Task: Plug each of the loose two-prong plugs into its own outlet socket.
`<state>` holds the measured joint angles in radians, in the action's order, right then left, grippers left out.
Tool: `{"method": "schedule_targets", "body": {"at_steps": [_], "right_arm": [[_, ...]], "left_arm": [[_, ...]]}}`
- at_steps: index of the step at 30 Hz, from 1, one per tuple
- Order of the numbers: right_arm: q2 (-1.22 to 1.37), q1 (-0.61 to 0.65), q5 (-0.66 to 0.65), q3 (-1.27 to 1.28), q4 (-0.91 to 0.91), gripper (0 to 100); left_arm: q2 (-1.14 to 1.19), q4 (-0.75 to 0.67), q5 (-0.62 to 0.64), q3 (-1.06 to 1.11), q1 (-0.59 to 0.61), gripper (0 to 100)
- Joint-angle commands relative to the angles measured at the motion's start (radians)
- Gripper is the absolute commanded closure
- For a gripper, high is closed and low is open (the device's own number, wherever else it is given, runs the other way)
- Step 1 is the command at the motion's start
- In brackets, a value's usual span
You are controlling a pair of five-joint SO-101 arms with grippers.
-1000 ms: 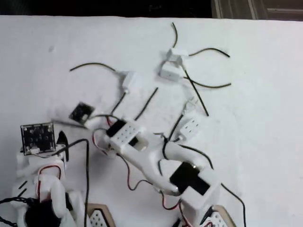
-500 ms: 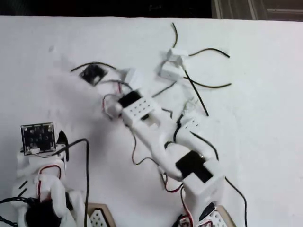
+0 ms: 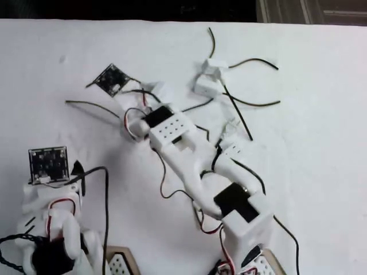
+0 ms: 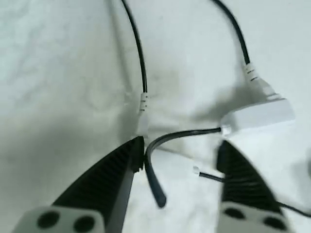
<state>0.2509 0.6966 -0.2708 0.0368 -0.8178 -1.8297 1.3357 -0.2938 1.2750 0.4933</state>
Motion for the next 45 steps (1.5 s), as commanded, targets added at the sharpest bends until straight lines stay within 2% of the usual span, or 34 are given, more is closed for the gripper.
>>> {"method": "schedule_targets", "body": {"at_steps": [1, 8, 17, 20, 25, 28, 39, 45], "right_arm": [[-0.140, -0.015, -0.008, -0.051, -0.088, 68.0], [-0.421, -0.081, -0.011, -0.046, -0.358, 68.0], [-0.585, -0.346, -0.011, -0.043, -0.769, 68.0], [-0.591, -0.424, -0.011, 0.005, -0.817, 68.0], [-0.587, -0.463, -0.003, 0.198, -0.811, 68.0], [-0.587, -0.458, 0.005, 0.304, -0.746, 68.0], [-0.585, -0.438, 0.439, 0.529, -0.364, 68.0], [-0.585, -0.443, 0.537, 0.647, -0.193, 68.0]], "left_arm": [[0.004, -0.021, 0.005, -0.008, 0.007, 78], [0.004, -0.044, 0.003, -0.005, 0.007, 78], [0.004, -0.044, 0.008, -0.006, 0.007, 78], [0.004, -0.043, 0.009, -0.005, 0.005, 78], [0.004, -0.041, 0.009, 0.002, 0.002, 78], [0.004, -0.038, 0.011, 0.003, 0.002, 78], [0.004, -0.038, 0.009, 0.009, -0.053, 78], [0.004, -0.046, 0.008, 0.083, -0.051, 78]]}}
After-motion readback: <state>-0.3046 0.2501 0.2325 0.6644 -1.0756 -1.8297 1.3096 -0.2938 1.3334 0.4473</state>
